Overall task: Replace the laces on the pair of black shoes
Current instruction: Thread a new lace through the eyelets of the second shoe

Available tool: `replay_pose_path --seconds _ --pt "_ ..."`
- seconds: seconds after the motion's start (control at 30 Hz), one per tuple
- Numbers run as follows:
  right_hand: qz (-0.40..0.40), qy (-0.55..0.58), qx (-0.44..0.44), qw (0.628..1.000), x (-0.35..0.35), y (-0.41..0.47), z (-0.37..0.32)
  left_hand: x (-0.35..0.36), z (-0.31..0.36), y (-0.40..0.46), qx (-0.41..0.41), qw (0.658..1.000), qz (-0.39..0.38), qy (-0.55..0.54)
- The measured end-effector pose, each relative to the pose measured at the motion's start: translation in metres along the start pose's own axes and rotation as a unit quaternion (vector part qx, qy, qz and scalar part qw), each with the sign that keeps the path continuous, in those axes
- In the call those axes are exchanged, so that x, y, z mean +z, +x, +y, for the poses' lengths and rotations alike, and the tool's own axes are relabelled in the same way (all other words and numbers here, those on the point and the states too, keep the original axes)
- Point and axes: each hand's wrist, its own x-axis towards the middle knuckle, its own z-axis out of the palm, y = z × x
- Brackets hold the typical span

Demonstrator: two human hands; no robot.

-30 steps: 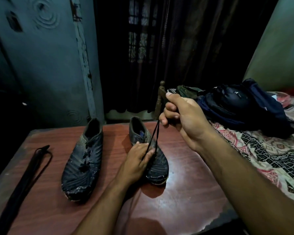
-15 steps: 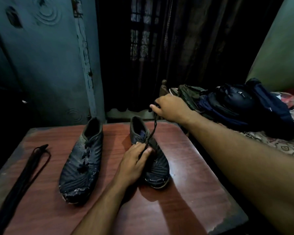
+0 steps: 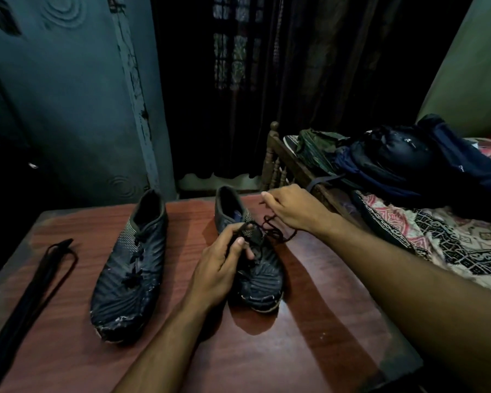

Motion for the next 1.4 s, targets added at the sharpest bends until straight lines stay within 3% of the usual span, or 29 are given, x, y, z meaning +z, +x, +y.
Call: replay_pose_path --seconds 0.13,0.2,0.27,0.3,0.43,0.53,0.67,0.73,0.8,0.87,0.97,1.17,1.27,1.4 --pt "0.126 0.127 0.041 0.983 0.000 -0.028 -0.016 -0.002 -0.001 -0.001 0.009 1.000 -0.005 0.002" --pt "0.086 0.193 0.083 0.974 0.007 -0.059 -0.027 -0.002 -0.005 0.001 0.007 1.000 -0.011 -0.018" --pt "-0.045 0.192 0.138 0.971 0.022 -0.086 -0.036 -0.001 -0.008 0.003 0.000 0.999 -0.010 -0.044" --pt "-0.071 0.172 0.148 0.971 0.031 -0.094 -0.038 0.000 -0.010 0.003 -0.001 0.999 -0.009 -0.048" --pt "0.020 0.187 0.127 0.974 0.042 -0.098 -0.044 0.000 -0.012 0.001 -0.008 0.999 0.004 -0.049" --pt "0.016 0.264 0.141 0.954 0.038 -0.093 -0.048 -0.001 -0.014 0.004 -0.021 0.998 0.010 -0.057" --pt "-0.009 0.145 0.107 0.984 0.045 -0.097 -0.050 -0.002 -0.014 0.004 -0.035 0.997 0.014 -0.068" --pt "0.007 0.140 0.113 0.984 0.047 -0.096 -0.057 -0.002 -0.014 0.004 -0.037 0.997 0.008 -0.062" --pt "0.010 0.243 0.170 0.955 0.044 -0.091 -0.062 -0.001 -0.017 0.006 -0.044 0.998 0.006 -0.052" --pt "0.028 0.392 0.226 0.891 0.033 -0.087 -0.064 0.000 -0.018 0.007 -0.052 0.998 0.003 -0.048" --pt "0.084 0.505 0.227 0.829 0.005 -0.082 -0.068 0.001 -0.018 0.007 -0.058 0.997 0.001 -0.045" --pt "0.252 0.552 0.245 0.756 -0.065 -0.049 -0.061 0.001 -0.015 0.008 -0.073 0.995 0.006 -0.061" --pt "0.285 0.592 0.242 0.714 -0.090 -0.039 -0.053 0.002 -0.014 0.008 -0.083 0.994 0.010 -0.075" --pt "0.315 0.584 0.275 0.696 -0.092 -0.040 -0.035 0.003 -0.016 0.008 -0.092 0.991 0.010 -0.092"
